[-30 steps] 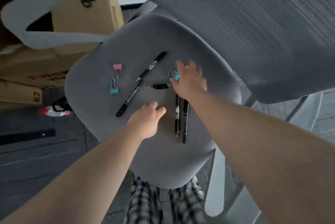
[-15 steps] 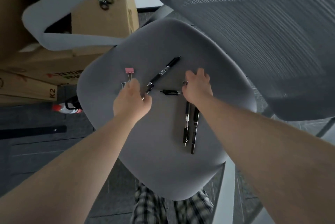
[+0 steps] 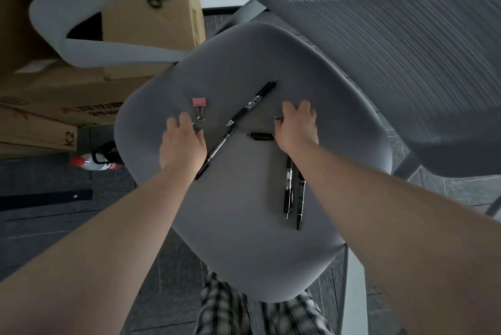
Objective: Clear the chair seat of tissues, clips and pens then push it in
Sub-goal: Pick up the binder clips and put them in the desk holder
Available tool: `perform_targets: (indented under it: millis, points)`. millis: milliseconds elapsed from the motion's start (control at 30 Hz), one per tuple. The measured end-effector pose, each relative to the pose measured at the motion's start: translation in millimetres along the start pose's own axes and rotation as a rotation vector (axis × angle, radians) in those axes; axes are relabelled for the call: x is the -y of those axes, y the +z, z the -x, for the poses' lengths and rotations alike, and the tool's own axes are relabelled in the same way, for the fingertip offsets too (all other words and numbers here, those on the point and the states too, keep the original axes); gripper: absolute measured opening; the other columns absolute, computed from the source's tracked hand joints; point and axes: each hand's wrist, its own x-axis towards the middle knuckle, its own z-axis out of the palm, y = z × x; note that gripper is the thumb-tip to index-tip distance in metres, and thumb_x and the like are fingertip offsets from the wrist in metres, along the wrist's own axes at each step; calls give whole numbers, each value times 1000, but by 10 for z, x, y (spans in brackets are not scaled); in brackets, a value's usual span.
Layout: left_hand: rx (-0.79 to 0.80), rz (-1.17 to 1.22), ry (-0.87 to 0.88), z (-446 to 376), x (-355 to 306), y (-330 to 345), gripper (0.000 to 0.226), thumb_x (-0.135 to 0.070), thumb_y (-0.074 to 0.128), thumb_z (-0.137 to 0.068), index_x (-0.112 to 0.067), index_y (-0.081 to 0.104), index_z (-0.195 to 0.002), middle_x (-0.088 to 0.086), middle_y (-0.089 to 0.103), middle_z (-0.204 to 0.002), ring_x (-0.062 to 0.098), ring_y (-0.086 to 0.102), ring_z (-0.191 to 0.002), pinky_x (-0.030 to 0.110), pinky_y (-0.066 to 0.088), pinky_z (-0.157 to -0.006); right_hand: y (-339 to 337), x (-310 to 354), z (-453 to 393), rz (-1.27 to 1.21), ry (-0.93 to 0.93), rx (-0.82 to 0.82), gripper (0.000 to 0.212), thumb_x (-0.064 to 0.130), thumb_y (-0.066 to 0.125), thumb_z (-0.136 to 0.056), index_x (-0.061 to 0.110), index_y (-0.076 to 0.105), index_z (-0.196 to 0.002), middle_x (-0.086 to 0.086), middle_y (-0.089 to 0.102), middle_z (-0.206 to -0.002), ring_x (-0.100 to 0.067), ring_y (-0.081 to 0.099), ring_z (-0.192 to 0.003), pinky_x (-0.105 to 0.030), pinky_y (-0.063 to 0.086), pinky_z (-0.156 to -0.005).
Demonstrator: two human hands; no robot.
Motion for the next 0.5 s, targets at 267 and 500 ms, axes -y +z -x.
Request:
perform_targets:
  millis: [267, 500]
  points:
    - [81, 15, -28, -37, 7, -74, 26, -8, 47, -87, 4, 46, -110, 22, 43, -120, 43, 53, -104, 45, 44, -80, 29, 76, 0, -127, 148, 4, 19, 15, 55, -95, 2, 52, -108, -18, 36, -127, -36, 44, -114, -41, 47, -86]
    - [14, 280, -140, -168, 15, -126, 24, 3, 38, -87, 7, 43, -110, 25, 43, -121, 45, 52, -103, 46, 44, -86, 27, 100, -9, -177, 109, -14, 19, 6, 56, -91, 4, 46, -107, -16, 42, -120, -38, 52, -101, -43, 47, -79]
